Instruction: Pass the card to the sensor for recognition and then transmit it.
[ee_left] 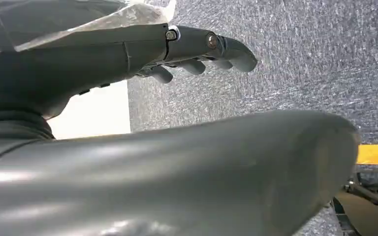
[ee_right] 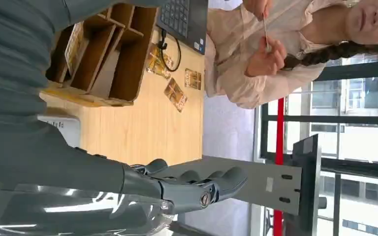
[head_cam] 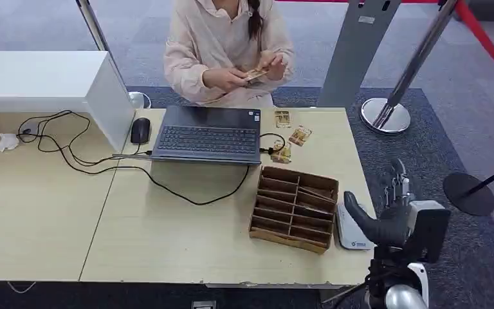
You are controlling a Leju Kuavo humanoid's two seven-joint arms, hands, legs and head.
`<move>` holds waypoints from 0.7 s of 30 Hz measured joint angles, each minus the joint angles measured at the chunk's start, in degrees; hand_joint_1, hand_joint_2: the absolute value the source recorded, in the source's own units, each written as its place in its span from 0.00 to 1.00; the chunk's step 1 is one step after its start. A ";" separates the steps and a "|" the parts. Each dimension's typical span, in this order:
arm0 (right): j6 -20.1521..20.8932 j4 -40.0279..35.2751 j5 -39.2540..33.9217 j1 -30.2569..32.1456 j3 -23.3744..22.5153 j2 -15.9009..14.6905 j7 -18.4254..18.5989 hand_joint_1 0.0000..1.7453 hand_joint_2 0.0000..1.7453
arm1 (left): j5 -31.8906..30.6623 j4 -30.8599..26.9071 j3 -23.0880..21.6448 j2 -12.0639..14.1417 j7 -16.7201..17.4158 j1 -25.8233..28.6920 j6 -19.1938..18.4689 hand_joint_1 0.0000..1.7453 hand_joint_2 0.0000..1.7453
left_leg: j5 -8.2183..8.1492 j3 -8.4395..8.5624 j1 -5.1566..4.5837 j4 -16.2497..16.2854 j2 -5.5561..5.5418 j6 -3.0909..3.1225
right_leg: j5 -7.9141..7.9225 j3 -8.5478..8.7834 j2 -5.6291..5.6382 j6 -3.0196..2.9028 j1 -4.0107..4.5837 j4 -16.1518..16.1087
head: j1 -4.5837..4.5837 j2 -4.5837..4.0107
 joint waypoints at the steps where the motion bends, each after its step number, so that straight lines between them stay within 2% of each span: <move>1: 0.00 -0.18 0.98 -0.27 0.00 -0.02 0.63 0.00 1.00 | -0.09 0.00 0.00 0.04 -0.09 -0.02 0.00 0.00 0.00 | 0.00 0.01 0.00 0.00 0.00 0.00 | 0.00 0.00 0.00 0.00 0.00 0.00 | 0.00 0.00; 4: 0.00 -0.63 6.20 -1.31 0.15 -0.26 3.55 0.00 1.00 | -0.37 0.00 0.00 0.20 -0.20 -0.04 -0.11 0.00 0.00 | 0.00 0.01 0.00 0.00 0.00 0.00 | 0.00 0.02 0.00 0.00 0.00 0.00 | 0.02 0.00; 8: 0.00 -1.81 21.06 -3.97 0.81 -0.92 12.13 0.00 1.00 | -0.96 0.00 0.00 0.28 -0.81 -0.12 -0.55 0.00 0.00 | 0.00 0.03 0.00 0.00 0.01 0.00 | 0.02 0.02 0.00 -0.02 0.00 0.01 | 0.00 0.00; 11: 0.09 -2.88 29.11 -6.71 2.14 -2.07 18.70 0.00 1.00 | -1.49 0.00 0.00 0.35 -0.90 -0.11 -0.96 0.00 0.00 | 0.01 0.02 0.00 0.00 0.01 0.00 | 0.02 0.03 0.00 -0.02 0.00 0.01 | 0.00 0.00; 14: 0.86 -3.48 33.41 -9.96 3.98 -3.46 23.20 0.00 1.00 | -2.03 0.02 -0.11 0.46 -0.98 -0.17 -1.33 0.00 0.00 | 0.01 0.02 0.00 0.00 0.01 0.00 | 0.02 0.03 0.00 -0.02 0.00 0.01 | 0.02 0.00; 16: 2.86 -3.50 36.48 -12.22 5.42 -4.43 26.12 0.00 1.00 | -2.51 0.02 -0.28 0.57 -1.03 -0.23 -1.55 0.00 0.00 | 0.01 0.04 0.00 0.00 0.01 0.00 | 0.02 0.04 0.00 -0.02 0.00 0.01 | 0.00 0.00; 21: 7.22 -3.45 42.08 -17.11 8.53 -5.79 30.41 0.00 1.00 | -3.26 0.07 -0.39 0.79 -1.18 -0.30 -2.01 0.00 0.00 | 0.01 0.03 0.02 0.00 0.01 0.00 | 0.03 0.03 0.00 -0.03 -0.01 0.02 | 0.00 0.00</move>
